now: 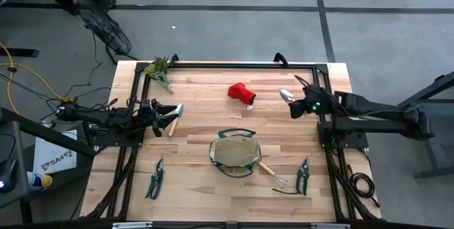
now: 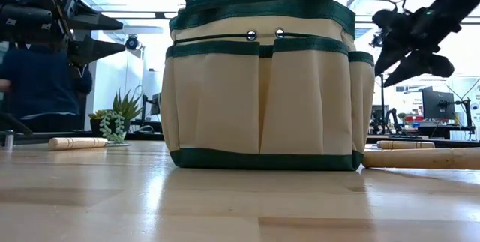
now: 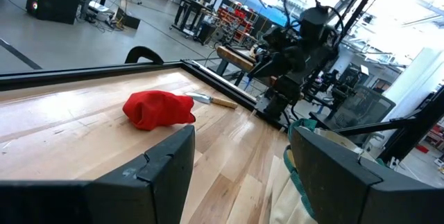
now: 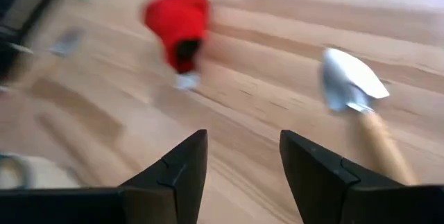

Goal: Pick & Place Garden tools in Gardening bag
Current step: Put the brown trowel into the white gardening bag

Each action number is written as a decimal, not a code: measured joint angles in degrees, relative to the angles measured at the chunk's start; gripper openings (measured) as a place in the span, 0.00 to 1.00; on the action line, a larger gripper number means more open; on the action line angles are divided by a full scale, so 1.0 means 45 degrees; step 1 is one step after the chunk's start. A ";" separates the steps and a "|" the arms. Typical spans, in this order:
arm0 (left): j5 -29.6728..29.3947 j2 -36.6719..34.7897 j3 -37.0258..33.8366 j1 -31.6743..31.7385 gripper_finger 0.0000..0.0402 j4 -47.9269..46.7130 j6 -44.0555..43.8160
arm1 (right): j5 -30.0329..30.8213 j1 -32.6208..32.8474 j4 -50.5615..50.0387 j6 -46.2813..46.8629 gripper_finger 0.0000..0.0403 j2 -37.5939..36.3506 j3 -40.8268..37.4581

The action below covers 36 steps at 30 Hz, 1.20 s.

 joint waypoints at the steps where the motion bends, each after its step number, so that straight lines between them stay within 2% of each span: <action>1: 0.0000 -0.0002 0.0000 0.0004 0.58 0.0000 0.0002 | -0.0014 -0.0199 -0.0484 0.0000 0.43 0.0418 0.0315; 5: 0.0000 -0.0002 0.0000 -0.0001 0.58 -0.0004 -0.0002 | -0.0248 -0.1026 -0.2085 -0.0011 0.43 0.2025 0.1358; 11: 0.0000 -0.0001 0.0000 0.0003 0.58 0.0000 0.0002 | -0.1555 -0.2288 -0.3621 -0.0200 0.43 0.3981 0.2249; 20: 0.0000 -0.0001 0.0000 0.0004 0.58 0.0000 -0.0003 | -0.3967 -0.3304 -0.4047 -0.0761 0.43 0.5719 0.2428; 27: 0.0000 0.0000 0.0000 0.0002 0.58 -0.0002 0.0000 | -0.5717 -0.2908 -0.5977 0.0322 0.43 0.5999 0.2428; 36: 0.0000 -0.0002 0.0000 -0.0001 0.58 0.0000 0.0002 | -0.5967 -0.0501 -0.6490 0.2623 0.43 0.5994 0.2428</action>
